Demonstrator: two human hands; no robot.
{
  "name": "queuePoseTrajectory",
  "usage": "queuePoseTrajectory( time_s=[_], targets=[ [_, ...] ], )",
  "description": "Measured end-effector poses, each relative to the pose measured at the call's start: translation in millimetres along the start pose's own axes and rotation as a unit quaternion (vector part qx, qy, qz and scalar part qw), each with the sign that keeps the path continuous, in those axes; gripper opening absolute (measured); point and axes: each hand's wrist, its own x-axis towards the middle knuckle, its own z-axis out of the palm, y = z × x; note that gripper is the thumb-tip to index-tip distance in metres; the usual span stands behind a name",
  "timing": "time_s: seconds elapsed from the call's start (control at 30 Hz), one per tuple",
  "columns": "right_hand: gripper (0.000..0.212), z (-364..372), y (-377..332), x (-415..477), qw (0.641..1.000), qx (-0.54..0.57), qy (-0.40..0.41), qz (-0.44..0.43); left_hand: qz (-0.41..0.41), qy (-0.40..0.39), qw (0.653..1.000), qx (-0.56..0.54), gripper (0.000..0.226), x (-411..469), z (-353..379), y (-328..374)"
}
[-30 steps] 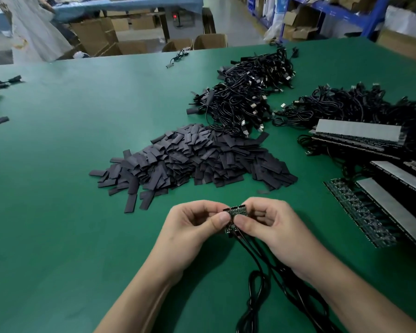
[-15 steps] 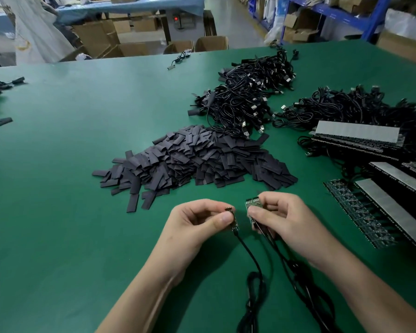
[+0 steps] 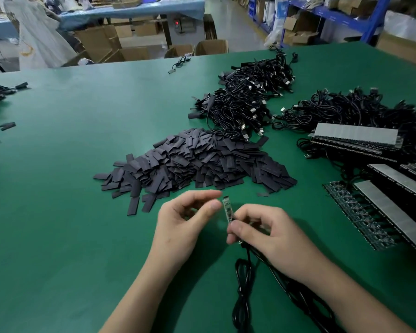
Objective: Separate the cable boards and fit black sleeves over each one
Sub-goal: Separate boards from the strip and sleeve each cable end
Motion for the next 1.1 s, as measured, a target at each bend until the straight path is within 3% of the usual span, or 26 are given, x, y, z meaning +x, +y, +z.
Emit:
queuePoseTrajectory(
  time_s=[0.07, 0.13, 0.23, 0.3, 0.33, 0.37, 0.43, 0.53, 0.6, 0.7, 0.8, 1.1],
  targets=[
    [0.019, -8.7, -3.8, -0.5, 0.990, 0.144, -0.014, 0.007, 0.057, 0.086, 0.976, 0.191, 0.014, 6.9, -10.8, -6.4],
    [0.019, -16.7, -7.7, -1.3, 0.960, 0.278, -0.020, 0.023, 0.052, 0.167, 0.936, 0.304, 0.026, 14.7, -25.3, -12.9],
    [0.021, -31.4, -10.8, -1.2, 0.885, 0.460, -0.061, 0.027, -0.009, 0.207, 0.904, 0.373, 0.044, 22.0, -43.0, -22.9],
    [0.020, -47.2, -12.3, -1.2, 0.826, 0.554, -0.108, 0.004, -0.020, 0.192, 0.896, 0.399, 0.041, 23.2, -45.0, -27.3],
    [0.019, -54.6, -12.6, -1.1, 0.813, 0.570, -0.118, -0.001, -0.021, 0.187, 0.892, 0.412, 0.036, 23.0, -44.5, -28.7],
    [0.020, -60.9, -12.2, -0.9, 0.819, 0.562, -0.114, 0.006, -0.022, 0.187, 0.888, 0.421, 0.032, 22.6, -44.3, -29.2],
    [0.022, -68.4, -9.9, -1.0, 0.869, 0.487, -0.083, 0.037, -0.022, 0.195, 0.885, 0.422, 0.024, 22.7, -44.3, -28.4],
    [0.025, -63.5, -5.8, 0.3, 0.952, 0.289, -0.056, 0.085, -0.018, 0.207, 0.883, 0.420, 0.016, 21.5, -45.0, -26.2],
    [0.028, -53.7, -3.2, 1.2, 0.980, 0.156, -0.048, 0.109, -0.012, 0.210, 0.885, 0.415, 0.017, 20.1, -44.8, -24.2],
    [0.031, -41.7, -2.0, 0.6, 0.995, -0.007, -0.037, 0.097, -0.002, 0.216, 0.892, 0.396, 0.020, 19.6, -44.6, -23.3],
    [0.027, -36.2, 0.4, -0.7, 0.988, -0.140, -0.019, 0.057, 0.019, 0.222, 0.877, 0.426, 0.021, 18.8, -43.4, -22.8],
    [0.020, -25.7, 7.2, -1.7, 0.987, -0.155, 0.025, 0.030, 0.043, 0.208, 0.863, 0.458, 0.024, 18.3, -45.3, -25.9]
  ],
)
